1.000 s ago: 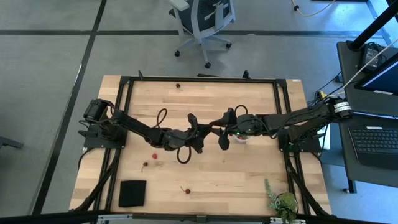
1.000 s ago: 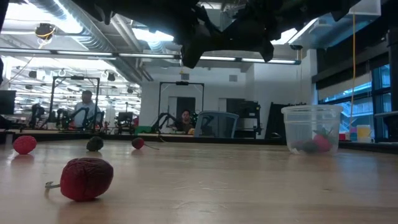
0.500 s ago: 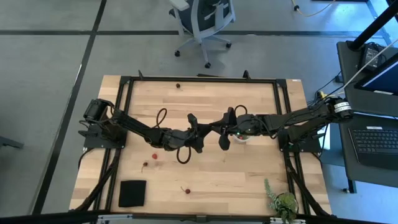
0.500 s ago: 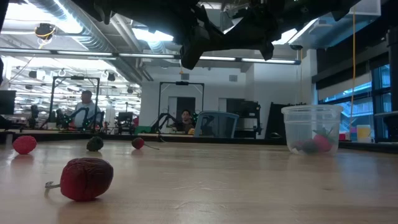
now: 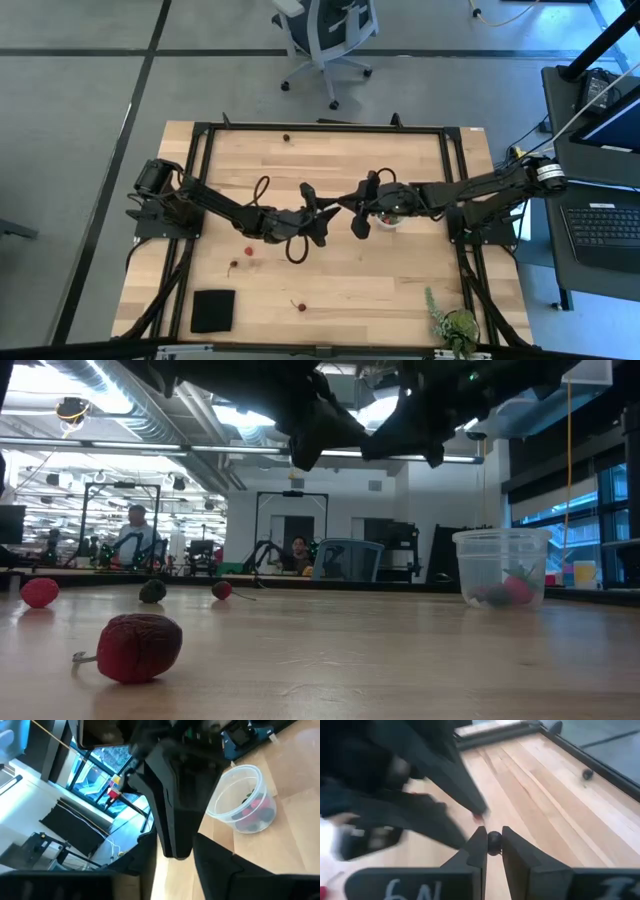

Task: Pick and placing Produce into tupperware
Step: Put the blueberry into the transparent bucket

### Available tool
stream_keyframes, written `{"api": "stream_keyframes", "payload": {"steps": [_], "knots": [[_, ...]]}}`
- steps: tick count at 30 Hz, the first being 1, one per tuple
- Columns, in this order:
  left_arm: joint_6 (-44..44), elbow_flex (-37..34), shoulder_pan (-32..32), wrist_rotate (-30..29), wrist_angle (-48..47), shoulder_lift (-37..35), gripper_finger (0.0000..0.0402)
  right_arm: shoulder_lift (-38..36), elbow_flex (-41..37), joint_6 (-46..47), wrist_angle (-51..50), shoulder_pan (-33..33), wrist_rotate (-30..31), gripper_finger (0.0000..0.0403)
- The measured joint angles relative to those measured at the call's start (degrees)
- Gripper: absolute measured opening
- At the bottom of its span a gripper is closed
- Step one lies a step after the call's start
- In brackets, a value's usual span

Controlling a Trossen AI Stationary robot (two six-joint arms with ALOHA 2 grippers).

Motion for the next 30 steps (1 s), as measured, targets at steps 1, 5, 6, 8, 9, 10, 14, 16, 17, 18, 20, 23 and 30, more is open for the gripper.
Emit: {"api": "stream_keyframes", "payload": {"steps": [1, 5, 6, 8, 9, 10, 14, 16, 17, 18, 20, 23, 30], "knots": [[-0.04, 0.01, -0.02, -0.02, -0.02, 0.00, 0.0131, 0.00, 0.00, 0.00, -0.12, -0.08, -0.02, 0.0046], [-0.26, 0.00, 0.02, -0.05, -0.62, 0.00, 0.0167, -0.16, 0.04, 0.02, -2.41, -0.88, -0.44, 0.0046], [-0.54, 0.00, 0.02, -0.05, -1.06, -0.03, 0.0172, -0.13, 0.04, 0.07, -3.59, -1.26, -0.44, 0.0046], [-2.06, 0.00, 0.02, -0.34, -3.00, -0.05, 0.0180, -0.19, 0.04, 1.28, -6.13, -1.99, -0.41, 0.0046], [-3.69, -0.02, 0.02, -0.79, -4.40, -0.05, 0.0183, -0.40, 0.04, 1.85, -8.45, -2.41, -0.42, 0.0046], [-5.51, -0.02, 0.02, -1.40, -6.12, -0.05, 0.0184, -0.62, 0.04, 2.89, -11.21, -2.80, -0.46, 0.0047], [-16.41, -0.09, 0.70, -3.54, -16.40, -0.05, 0.0185, -2.98, 0.04, 7.74, -22.67, -4.37, -0.72, 0.0047], [-22.92, -0.09, 1.41, -3.22, -21.92, -0.05, 0.0185, -4.59, 0.04, 10.82, -29.29, -4.69, -0.63, 0.0047], [-26.09, -0.09, 1.81, -2.44, -24.58, -0.05, 0.0185, -5.50, 0.04, 12.31, -32.09, -4.72, -0.64, 0.0047], [-29.06, -0.09, 2.22, -1.54, -26.94, -0.05, 0.0186, -6.44, 0.04, 13.78, -34.72, -4.68, -0.70, 0.0047], [-34.26, -0.09, 3.20, 1.31, -31.06, -0.05, 0.0186, -8.22, 0.07, 16.69, -39.22, -4.63, -1.39, 0.0048], [-40.03, -0.09, 5.04, 7.74, -35.19, -0.05, 0.0186, -9.56, 0.07, 20.46, -44.85, -4.65, -3.63, 0.0048], [-45.52, -0.11, 9.93, 25.45, -39.99, -0.05, 0.0186, -8.93, 0.07, 22.51, -48.76, -4.65, -6.98, 0.0044]]}}
